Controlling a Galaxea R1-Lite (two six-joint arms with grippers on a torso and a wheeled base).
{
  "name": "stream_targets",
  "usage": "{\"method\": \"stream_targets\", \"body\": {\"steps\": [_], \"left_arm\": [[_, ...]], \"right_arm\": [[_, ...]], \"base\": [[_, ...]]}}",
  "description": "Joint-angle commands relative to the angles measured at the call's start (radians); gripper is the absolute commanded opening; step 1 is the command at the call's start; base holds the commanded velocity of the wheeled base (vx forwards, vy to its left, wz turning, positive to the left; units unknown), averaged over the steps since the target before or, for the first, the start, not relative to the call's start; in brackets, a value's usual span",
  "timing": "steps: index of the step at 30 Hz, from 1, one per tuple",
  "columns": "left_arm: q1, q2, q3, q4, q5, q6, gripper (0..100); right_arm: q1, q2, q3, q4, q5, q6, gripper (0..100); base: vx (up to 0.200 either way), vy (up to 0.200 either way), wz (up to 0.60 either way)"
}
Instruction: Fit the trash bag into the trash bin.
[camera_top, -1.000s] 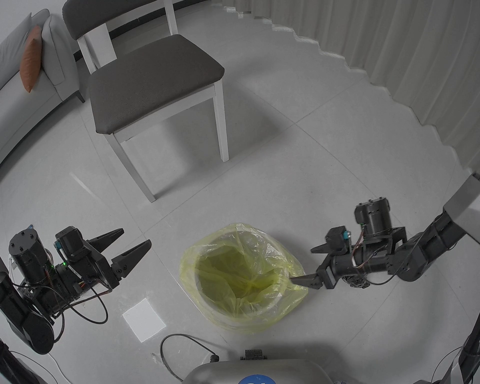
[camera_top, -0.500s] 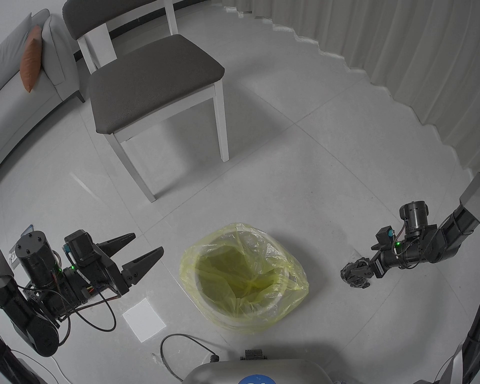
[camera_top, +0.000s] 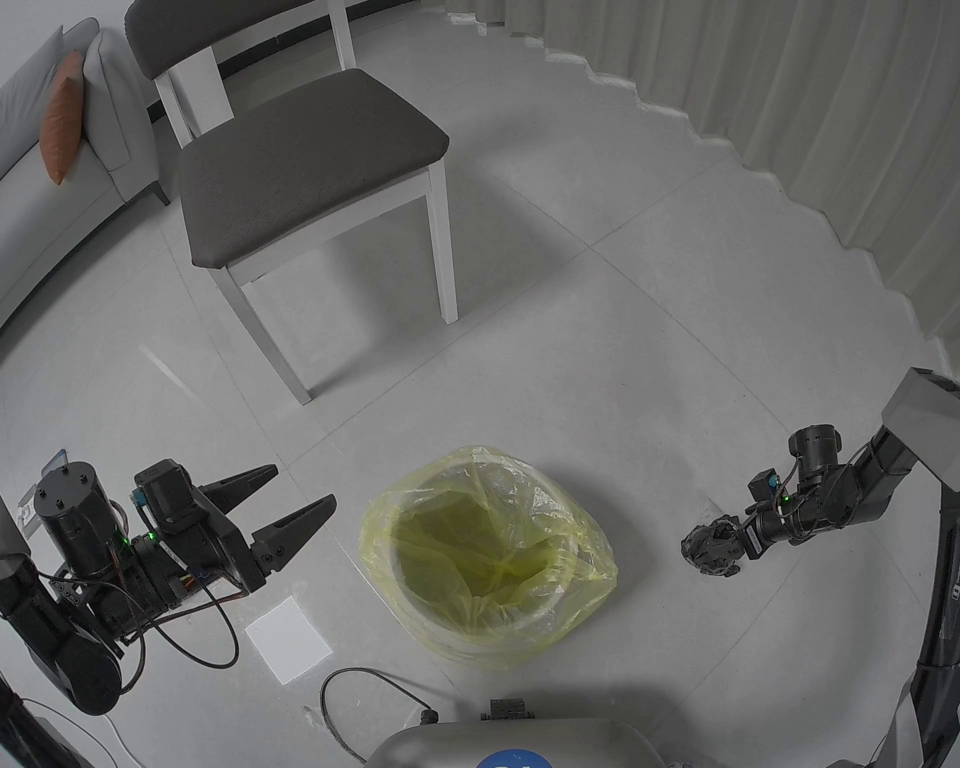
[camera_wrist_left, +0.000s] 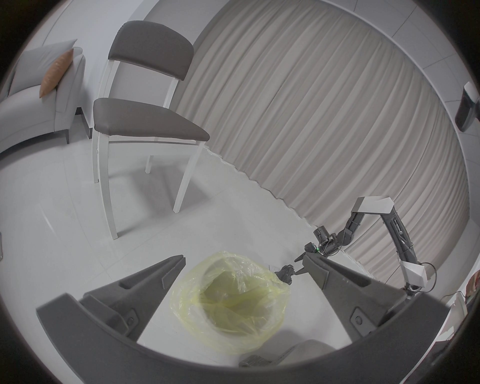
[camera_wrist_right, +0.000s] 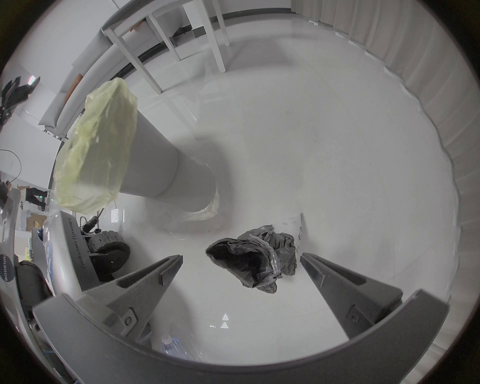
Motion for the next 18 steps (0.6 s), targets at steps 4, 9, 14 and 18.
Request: {"method": "stream_targets", "body": {"steps": [4, 9, 14, 18], "left_arm": [[-0.033, -0.004, -0.015, -0.018, 0.029, 0.015, 100], [-0.048, -0.004, -0.015, -0.018, 0.038, 0.016, 100], [-0.052, -0.002, -0.025, -0.018, 0.044, 0.016, 100], [-0.059, -0.005, -0.021, -0.018, 0.044, 0.016, 100]], "right_arm": [[-0.003, 0.132, -0.125, 0.028, 0.001, 0.002, 100], [-0.004, 0.149, -0.186, 0.067, 0.001, 0.0, 0], [-0.007, 0.155, -0.2, 0.07, -0.001, 0.0, 0], [-0.009, 0.149, -0.194, 0.067, -0.001, -0.003, 0]], "base": [[0.0, 0.0, 0.0], [0.0, 0.0, 0.0], [0.0, 0.0, 0.0], [0.0, 0.0, 0.0]]}}
